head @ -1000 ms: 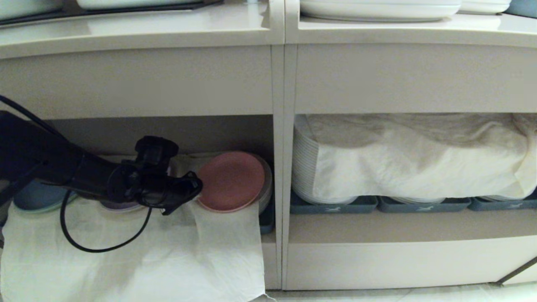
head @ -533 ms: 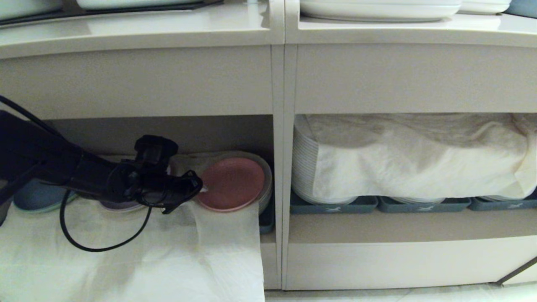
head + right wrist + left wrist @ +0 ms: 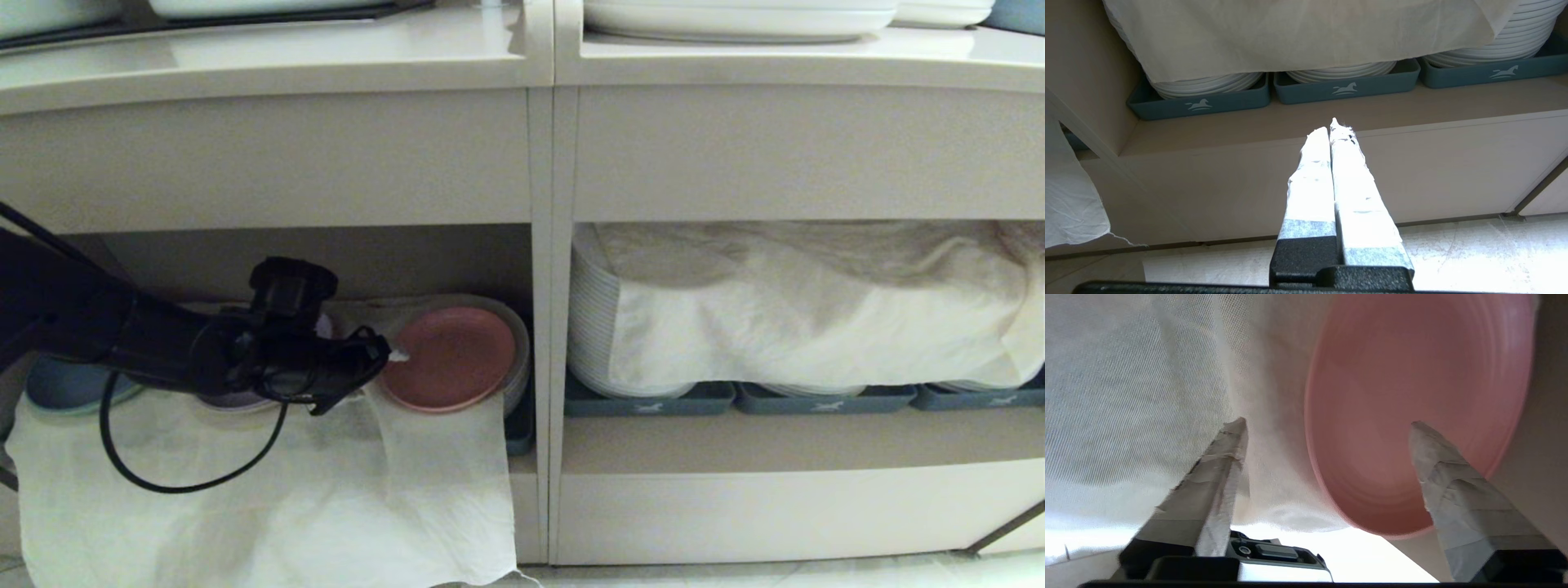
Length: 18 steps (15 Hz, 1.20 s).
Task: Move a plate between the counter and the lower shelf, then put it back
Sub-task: Put the plate in the cupboard, then pick up the plate in the cupboard
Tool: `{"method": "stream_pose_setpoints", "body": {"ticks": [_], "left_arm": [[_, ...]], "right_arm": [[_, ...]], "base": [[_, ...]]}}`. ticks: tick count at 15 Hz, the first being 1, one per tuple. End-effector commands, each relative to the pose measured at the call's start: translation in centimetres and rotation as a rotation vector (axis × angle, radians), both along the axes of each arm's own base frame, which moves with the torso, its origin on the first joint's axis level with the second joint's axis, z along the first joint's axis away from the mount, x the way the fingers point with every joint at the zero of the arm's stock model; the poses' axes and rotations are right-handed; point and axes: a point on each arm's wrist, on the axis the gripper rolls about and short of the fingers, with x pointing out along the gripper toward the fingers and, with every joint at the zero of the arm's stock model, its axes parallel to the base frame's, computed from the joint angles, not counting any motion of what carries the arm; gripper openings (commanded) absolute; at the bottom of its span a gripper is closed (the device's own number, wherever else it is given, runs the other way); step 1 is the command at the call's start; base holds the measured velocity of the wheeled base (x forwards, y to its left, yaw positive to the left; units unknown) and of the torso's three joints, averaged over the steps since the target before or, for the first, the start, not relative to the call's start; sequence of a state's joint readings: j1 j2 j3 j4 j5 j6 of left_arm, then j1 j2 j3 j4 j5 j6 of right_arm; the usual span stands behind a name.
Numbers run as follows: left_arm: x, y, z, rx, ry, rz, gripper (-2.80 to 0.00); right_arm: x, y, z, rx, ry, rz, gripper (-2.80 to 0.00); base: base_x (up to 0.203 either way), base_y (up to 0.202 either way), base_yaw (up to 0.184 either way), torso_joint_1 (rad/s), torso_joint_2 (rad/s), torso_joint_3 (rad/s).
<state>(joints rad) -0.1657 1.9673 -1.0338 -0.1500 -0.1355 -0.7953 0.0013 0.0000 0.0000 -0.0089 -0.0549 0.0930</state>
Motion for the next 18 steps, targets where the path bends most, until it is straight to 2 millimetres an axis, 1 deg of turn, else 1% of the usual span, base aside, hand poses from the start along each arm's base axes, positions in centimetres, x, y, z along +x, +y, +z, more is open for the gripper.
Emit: {"method": "stream_pose_setpoints", "body": {"ticks": [1, 8, 15, 18], "left_arm": [[-0.8, 0.1, 0.9, -0.016, -0.016, 0.014, 0.00], [-3.8, 0.6, 0.5, -0.010, 0.034, 0.013, 0.00], [-7.5, 1.1, 1.1, -0.010, 0.040, 0.007, 0.00], [-9.8, 1.4, 1.7, -0.013, 0.028, 0.003, 0.00]], "right_arm": [[0.0, 0.0, 0.0, 0.001, 0.000, 0.000, -2.80], [0.0, 0.0, 0.0, 0.001, 0.000, 0.000, -2.80], [0.0, 0.0, 0.0, 0.001, 0.000, 0.000, -2.80], [0.0, 0.0, 0.0, 0.001, 0.000, 0.000, -2.80]], "base": [[0.000, 0.000, 0.000, 0.000, 0.00, 0.000], [0.000, 0.000, 0.000, 0.000, 0.00, 0.000], [0.000, 0.000, 0.000, 0.000, 0.00, 0.000], [0.000, 0.000, 0.000, 0.000, 0.00, 0.000]]}}
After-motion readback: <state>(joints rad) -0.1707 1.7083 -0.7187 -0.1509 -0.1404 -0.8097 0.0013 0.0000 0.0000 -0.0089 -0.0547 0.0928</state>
